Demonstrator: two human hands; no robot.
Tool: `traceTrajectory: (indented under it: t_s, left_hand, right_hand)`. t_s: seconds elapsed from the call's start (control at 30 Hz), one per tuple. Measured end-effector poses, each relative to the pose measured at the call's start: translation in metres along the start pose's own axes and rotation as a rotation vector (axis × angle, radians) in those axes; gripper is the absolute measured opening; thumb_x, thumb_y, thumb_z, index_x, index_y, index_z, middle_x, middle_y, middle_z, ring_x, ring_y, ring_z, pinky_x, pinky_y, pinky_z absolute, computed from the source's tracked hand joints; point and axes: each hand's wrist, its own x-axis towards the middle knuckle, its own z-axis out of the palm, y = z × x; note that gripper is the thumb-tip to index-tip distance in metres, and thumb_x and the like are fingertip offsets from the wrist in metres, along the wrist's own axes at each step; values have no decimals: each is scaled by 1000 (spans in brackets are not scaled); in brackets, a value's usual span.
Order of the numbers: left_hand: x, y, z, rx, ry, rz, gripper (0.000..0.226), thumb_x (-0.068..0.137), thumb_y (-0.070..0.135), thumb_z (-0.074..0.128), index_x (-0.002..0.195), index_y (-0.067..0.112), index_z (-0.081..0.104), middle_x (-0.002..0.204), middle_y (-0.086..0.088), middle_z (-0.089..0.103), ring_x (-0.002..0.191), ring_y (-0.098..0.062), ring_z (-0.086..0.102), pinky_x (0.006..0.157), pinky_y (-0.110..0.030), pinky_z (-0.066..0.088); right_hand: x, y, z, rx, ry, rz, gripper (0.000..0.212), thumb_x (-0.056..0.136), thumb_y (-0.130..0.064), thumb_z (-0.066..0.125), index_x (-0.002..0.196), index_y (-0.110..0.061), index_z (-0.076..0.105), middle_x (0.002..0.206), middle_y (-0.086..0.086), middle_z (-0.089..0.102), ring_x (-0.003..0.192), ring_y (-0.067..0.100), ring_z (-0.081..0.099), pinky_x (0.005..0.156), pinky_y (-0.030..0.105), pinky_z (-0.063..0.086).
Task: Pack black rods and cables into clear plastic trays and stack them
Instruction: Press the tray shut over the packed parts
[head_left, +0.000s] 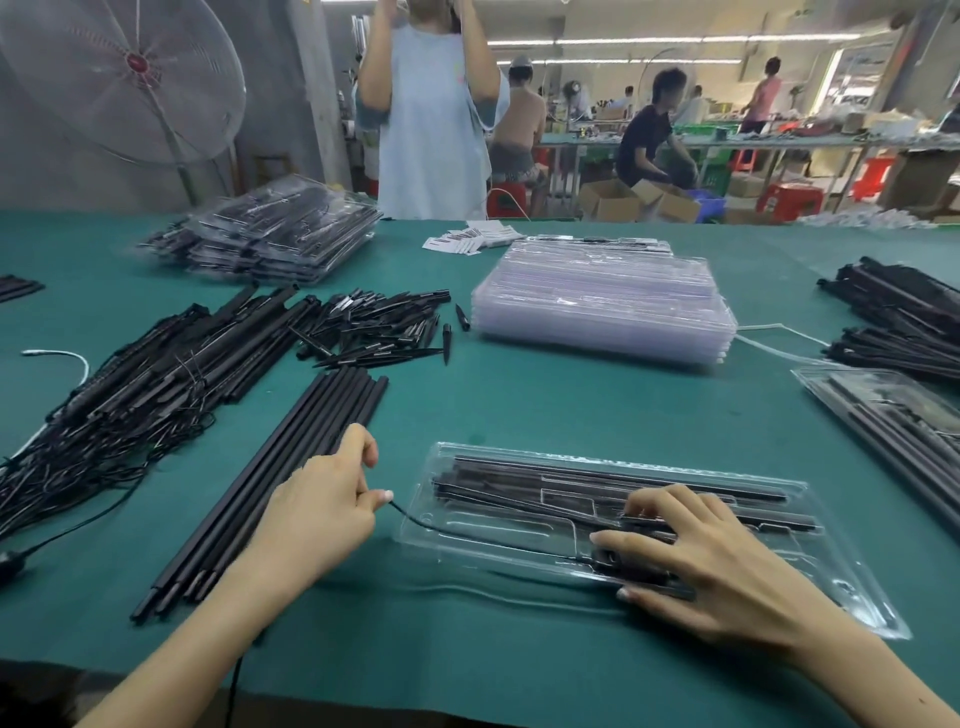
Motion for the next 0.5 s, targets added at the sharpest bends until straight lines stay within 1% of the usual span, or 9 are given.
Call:
traceTrajectory:
  t_s: [0.07,0.13,0.2,0.27,0.33,0.4,0.5]
  left_hand:
    - [4,4,5,74,-2,18,21,92,30,59,94,28,38,68,9,58,67,-13,53,55,-29,33]
    - [6,5,10,145,0,42,9,94,30,54,92,33,46,73,12,58,71,-14,53,58,-29,33]
    - [5,4,13,198,-7,51,10,95,28,50,88,35,52,77,13,57,73,-15,50,58,-28,31]
    - [3,-1,15,181,-76,26,12,95,30,49,86,36,54,75,14,57,71,-13,50,57,-27,32]
    - [4,-6,14,144,-139,-4,13,95,33,50,84,37,53,75,15,58,70,-9,51,56,-26,33]
    - [6,-7,14,160,-120,-5,12,95,34,50,83,37,52,78,12,61,71,-11,52,54,-25,32]
    - [13,0,17,182,-36,-1,13,95,32,50,82,35,50,81,12,61,72,-15,51,57,-29,31]
  right_hand:
    - [0,-1,0,-29,-5,-3,40,89,-55,44,116,-35,65,107,7,61,90,23,61,73,34,52]
    - [-2,-2,1,-33,1,17,38,89,-54,43,115,-34,64,108,7,61,90,23,60,72,35,52]
    - [-5,-3,2,-15,16,57,37,90,-53,41,116,-34,60,113,5,58,96,21,56,72,37,51]
    - [-7,-5,5,5,23,66,35,92,-52,36,116,-34,53,117,-2,54,102,15,48,78,37,47]
    - [-7,-5,6,20,14,44,32,94,-51,33,116,-33,49,118,-8,52,105,11,44,86,36,37]
    - [-6,-5,6,14,1,24,32,95,-50,32,115,-32,49,116,-12,52,105,8,43,89,34,30]
    - [-6,-5,5,10,-19,11,32,95,-50,32,115,-32,49,115,-14,52,105,5,44,93,32,27]
